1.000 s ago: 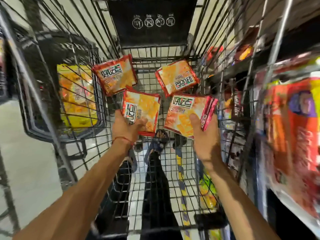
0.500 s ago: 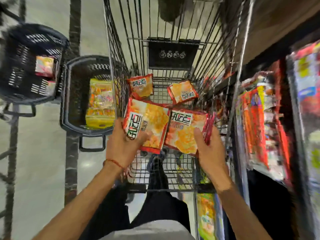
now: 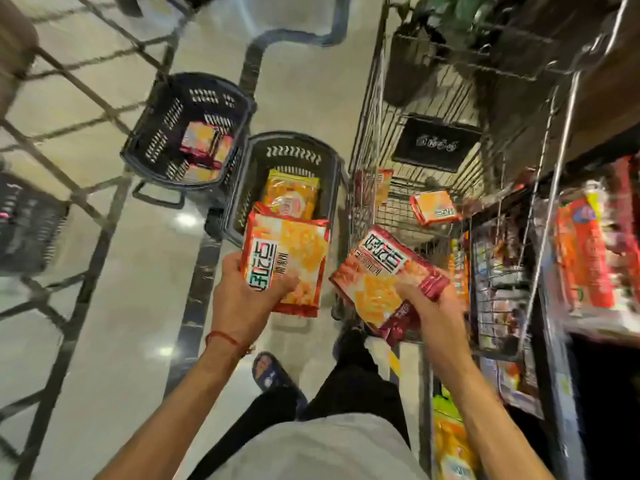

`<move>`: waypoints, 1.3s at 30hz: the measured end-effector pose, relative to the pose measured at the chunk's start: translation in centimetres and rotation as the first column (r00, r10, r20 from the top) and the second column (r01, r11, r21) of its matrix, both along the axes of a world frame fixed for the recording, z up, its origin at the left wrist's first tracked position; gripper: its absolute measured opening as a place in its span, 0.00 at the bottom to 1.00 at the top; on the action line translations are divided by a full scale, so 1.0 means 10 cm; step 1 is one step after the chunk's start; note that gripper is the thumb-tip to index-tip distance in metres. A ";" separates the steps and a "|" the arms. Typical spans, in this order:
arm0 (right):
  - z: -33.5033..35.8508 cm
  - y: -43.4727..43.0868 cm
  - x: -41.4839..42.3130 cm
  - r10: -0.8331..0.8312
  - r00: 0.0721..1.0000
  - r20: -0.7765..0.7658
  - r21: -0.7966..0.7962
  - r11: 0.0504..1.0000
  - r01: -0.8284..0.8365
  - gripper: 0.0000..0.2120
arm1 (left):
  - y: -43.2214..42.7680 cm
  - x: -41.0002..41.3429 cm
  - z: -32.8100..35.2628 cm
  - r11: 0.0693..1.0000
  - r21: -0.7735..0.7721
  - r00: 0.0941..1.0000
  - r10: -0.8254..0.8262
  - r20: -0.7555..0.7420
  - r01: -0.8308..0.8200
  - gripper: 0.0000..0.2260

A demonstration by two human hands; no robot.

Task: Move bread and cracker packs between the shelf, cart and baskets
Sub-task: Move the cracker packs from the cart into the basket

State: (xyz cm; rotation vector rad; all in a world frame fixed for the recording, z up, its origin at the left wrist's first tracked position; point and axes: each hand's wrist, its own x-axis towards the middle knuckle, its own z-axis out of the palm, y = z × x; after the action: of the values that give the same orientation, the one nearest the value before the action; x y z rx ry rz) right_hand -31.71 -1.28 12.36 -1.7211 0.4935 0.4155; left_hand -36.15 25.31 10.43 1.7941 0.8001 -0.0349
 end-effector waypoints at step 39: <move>-0.64 4.71 2.78 0.178 0.973 -0.149 0.149 0.977 -0.156 0.19 | 4.58 2.38 -0.67 0.995 -0.021 0.967 0.091 -0.237 -0.099 0.41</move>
State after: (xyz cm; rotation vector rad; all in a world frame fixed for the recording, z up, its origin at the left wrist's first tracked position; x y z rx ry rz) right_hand -3.88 45.81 5.95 -1.6094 0.4271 0.6994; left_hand -12.36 71.11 3.74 1.7389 1.0487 -0.2008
